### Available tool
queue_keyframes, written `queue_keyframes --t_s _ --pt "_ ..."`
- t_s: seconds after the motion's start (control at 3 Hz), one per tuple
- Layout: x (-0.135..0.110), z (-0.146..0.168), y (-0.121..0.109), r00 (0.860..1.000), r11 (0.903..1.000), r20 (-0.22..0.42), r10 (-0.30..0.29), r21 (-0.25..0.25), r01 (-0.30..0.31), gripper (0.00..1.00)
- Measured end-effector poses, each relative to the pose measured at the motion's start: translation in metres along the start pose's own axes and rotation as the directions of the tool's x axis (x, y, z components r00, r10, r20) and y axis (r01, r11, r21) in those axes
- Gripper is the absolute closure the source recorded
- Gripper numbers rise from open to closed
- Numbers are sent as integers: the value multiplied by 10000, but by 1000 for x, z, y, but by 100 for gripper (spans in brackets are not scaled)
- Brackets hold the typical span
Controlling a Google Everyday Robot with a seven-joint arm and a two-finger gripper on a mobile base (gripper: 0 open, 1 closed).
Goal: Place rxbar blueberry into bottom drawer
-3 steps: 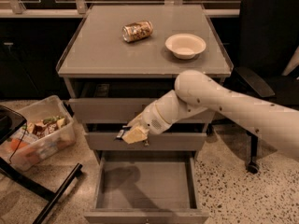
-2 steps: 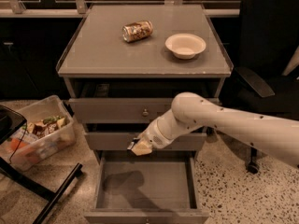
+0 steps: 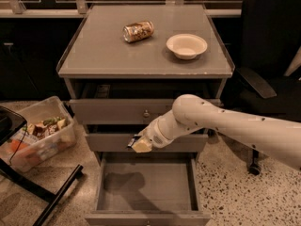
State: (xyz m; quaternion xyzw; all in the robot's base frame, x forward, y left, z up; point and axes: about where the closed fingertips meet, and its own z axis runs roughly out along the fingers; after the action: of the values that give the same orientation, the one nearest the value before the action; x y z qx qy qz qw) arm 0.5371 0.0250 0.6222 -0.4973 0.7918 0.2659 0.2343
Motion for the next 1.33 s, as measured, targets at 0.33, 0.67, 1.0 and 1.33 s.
queue_keyframes --t_s 0.33,0.67,1.0,1.33 --pt "-4 -2 3 9999 9998 -55 -93 152 93 100" --pt "19 23 -1 9996 9998 -264 92 182 -87 100" --pt "74 77 -5 9989 9991 -181 428 -23 -428 100" --pt "137 150 -7 9918 9919 178 1266 -105 -1264 100"
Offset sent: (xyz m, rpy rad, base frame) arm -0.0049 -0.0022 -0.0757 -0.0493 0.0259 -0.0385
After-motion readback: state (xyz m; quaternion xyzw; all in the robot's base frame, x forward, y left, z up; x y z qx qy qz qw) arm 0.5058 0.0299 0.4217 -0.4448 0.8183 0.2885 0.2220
